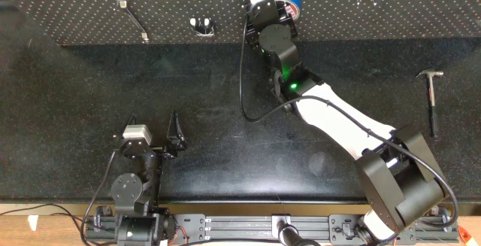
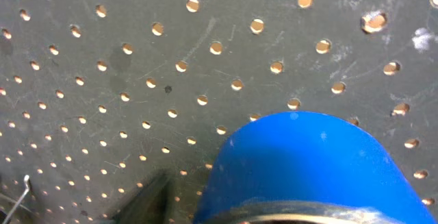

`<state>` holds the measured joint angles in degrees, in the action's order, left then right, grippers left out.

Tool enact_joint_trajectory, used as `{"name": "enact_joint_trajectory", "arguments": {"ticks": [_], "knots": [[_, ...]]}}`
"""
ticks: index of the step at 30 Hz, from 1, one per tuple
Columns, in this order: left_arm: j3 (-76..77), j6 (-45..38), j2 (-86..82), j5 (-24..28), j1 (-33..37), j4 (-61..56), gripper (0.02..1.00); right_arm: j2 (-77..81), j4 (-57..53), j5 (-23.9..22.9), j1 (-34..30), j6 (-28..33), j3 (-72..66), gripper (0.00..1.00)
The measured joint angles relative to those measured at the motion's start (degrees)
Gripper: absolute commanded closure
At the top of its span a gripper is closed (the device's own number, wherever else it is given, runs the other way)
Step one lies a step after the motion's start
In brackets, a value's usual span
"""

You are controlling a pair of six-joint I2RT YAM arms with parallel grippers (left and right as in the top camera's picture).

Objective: Place Tools Onto Pegboard

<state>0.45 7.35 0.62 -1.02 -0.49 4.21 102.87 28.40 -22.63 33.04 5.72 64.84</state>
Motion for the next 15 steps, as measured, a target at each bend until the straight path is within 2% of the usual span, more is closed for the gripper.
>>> {"name": "enact_joint_trajectory", "arguments": {"ticks": [2,15], "knots": [[0.0,0.02,0.0,0.0,0.0,0.0,0.023,0.0,-0.52,0.04,0.02,0.07,0.02,0.062],[0.0,0.0,0.0,0.0,0.0,0.0,0.023,-7.72,-21.27,0.02,0.44,-0.57,0.31,0.047]]}}
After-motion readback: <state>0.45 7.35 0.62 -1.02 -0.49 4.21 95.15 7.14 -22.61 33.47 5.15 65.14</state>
